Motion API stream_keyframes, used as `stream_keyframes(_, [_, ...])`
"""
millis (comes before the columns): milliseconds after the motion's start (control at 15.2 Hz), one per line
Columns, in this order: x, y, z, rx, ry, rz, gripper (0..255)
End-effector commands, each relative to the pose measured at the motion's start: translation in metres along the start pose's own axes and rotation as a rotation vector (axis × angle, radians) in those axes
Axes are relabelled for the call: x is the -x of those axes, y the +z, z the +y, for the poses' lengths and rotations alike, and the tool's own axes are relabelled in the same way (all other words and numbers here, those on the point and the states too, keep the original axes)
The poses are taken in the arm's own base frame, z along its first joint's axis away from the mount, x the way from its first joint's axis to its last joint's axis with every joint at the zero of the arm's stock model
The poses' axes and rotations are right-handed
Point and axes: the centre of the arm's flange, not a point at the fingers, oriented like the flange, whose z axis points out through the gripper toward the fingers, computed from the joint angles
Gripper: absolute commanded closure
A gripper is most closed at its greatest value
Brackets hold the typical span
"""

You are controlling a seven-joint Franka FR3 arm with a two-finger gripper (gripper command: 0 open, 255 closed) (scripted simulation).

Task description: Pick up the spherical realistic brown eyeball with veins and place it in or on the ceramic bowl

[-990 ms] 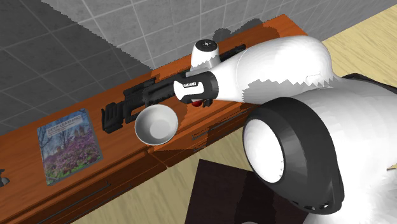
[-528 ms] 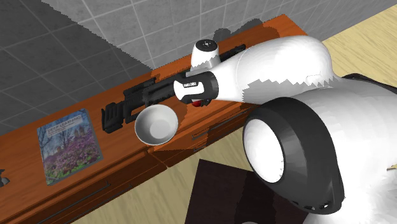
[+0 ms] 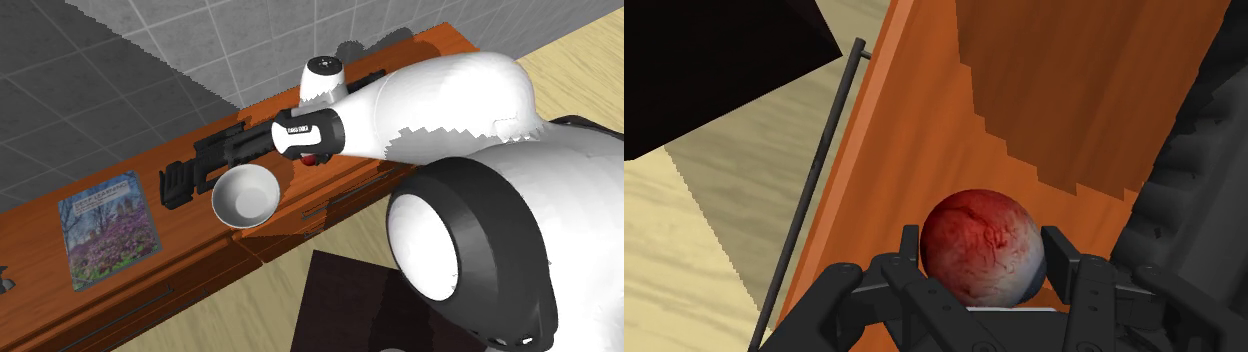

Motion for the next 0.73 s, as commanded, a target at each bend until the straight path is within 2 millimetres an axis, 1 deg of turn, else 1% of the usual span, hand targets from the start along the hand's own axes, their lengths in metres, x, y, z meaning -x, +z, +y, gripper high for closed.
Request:
stream_keyframes(0, [0.001, -0.011, -0.001, 0.0, 0.0, 0.0, 255])
stream_keyframes(660, [0.006, -0.063, -0.003, 0.0, 0.0, 0.0, 255])
